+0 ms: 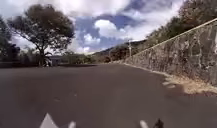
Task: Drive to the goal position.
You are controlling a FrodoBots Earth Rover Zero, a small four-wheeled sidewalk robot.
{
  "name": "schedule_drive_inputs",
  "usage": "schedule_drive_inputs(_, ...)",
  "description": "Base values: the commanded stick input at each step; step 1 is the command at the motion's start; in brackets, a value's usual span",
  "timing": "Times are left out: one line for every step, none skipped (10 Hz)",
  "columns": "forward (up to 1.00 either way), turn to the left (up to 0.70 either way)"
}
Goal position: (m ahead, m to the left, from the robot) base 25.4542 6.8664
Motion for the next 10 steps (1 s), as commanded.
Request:
schedule_drive_inputs(0.5,0.0)
schedule_drive_inputs(0.5,0.0)
schedule_drive_inputs(0.5,0.0)
schedule_drive_inputs(0.5,0.0)
schedule_drive_inputs(0.5,0.0)
schedule_drive_inputs(0.5,0.0)
schedule_drive_inputs(0.5,0.0)
schedule_drive_inputs(0.5,0.0)
schedule_drive_inputs(0.5,0.0)
schedule_drive_inputs(0.5,0.0)
